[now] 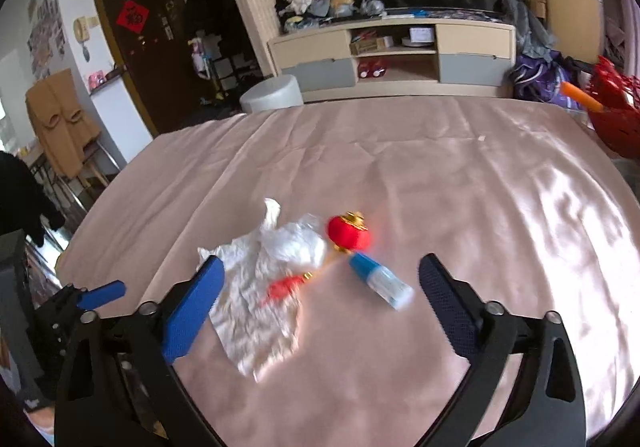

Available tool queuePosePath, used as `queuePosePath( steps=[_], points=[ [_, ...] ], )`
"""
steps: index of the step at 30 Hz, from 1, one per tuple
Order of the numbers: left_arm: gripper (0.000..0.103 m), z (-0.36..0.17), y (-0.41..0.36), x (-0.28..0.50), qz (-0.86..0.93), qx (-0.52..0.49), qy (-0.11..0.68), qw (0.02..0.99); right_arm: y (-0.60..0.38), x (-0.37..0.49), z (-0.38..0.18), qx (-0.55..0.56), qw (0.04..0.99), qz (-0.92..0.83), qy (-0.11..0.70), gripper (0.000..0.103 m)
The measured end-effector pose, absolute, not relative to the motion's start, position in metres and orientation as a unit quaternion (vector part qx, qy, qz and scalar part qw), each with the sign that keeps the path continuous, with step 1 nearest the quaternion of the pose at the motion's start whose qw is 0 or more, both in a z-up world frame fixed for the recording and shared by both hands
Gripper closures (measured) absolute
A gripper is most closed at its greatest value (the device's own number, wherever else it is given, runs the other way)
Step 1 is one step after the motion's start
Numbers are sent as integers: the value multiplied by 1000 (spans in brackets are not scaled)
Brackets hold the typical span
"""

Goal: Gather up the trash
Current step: 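Grasp a clear plastic bag with the right tool while the left grasps the white tissue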

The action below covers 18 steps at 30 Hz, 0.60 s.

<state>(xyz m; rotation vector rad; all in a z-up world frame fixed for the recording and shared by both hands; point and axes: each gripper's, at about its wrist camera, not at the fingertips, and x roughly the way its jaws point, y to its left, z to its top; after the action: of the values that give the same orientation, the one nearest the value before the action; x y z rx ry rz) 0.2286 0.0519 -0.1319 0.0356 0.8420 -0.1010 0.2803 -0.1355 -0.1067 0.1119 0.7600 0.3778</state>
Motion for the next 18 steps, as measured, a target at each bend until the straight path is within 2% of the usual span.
queuePosePath(
  steps=[2,5,12,14,16,18],
  points=[
    [8,-137,51,240,-52,20,413,909,-129,289,-111,58,903,194,379,37],
    [10,-141,49,250,-57,21,417,907,-117,300,-118,54,897,205,388,51],
    [24,-148,46,280,-69,13,421,905,-102,317,-135,30,890,202,408,64],
    [29,-150,44,289,-72,12,423,903,-103,320,-139,26,889,199,412,75],
    [39,-152,41,293,-78,13,428,900,-106,322,-139,26,888,199,413,78],
    [43,-153,37,295,-80,17,427,901,-108,323,-138,25,889,201,412,81]
  ],
)
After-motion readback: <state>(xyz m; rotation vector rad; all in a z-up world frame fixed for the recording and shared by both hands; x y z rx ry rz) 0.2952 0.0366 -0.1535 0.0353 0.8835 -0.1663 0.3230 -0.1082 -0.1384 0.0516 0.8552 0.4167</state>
